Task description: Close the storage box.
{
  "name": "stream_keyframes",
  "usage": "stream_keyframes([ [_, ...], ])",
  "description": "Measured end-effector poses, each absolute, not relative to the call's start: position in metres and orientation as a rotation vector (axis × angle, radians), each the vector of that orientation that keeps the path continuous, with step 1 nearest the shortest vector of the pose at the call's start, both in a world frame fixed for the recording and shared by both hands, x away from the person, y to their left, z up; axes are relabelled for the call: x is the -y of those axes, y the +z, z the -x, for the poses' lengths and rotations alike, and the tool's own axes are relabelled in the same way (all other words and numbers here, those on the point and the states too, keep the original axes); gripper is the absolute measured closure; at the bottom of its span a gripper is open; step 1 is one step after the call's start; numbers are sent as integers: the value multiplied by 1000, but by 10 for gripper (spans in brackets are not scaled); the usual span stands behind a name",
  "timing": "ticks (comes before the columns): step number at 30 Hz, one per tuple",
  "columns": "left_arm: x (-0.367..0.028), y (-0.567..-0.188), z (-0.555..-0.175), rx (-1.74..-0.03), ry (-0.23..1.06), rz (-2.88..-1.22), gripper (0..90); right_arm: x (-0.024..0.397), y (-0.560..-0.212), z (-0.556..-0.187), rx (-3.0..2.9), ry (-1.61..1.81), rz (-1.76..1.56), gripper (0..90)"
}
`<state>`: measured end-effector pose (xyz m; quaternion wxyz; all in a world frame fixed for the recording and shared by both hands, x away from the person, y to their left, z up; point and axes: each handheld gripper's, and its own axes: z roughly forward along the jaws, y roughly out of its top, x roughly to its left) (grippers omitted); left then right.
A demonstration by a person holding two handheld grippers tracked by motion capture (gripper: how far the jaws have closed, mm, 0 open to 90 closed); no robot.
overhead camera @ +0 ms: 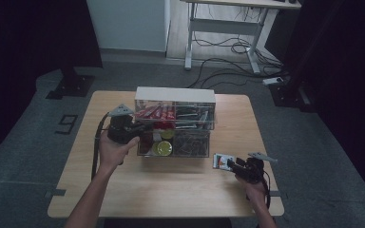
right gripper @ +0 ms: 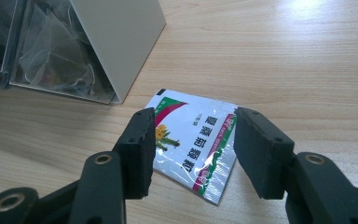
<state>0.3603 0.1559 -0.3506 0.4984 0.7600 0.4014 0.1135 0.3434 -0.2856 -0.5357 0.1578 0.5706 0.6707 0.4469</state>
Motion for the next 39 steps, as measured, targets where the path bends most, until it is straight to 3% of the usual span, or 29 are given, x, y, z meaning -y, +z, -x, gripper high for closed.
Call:
stream_keyframes([
  [15,-154,-353,-358,-965,276,-1839,885,288,-535,-343,-1904,1282,-1643,478],
  [29,-151,-359,-348,-914,317,-1901,627,285,-533,-340,-1915,1301,-1600,469],
  [39,-159,-364,-339,-919,353,-1911,527,278,-528,-335,-1927,1333,-1526,468],
])
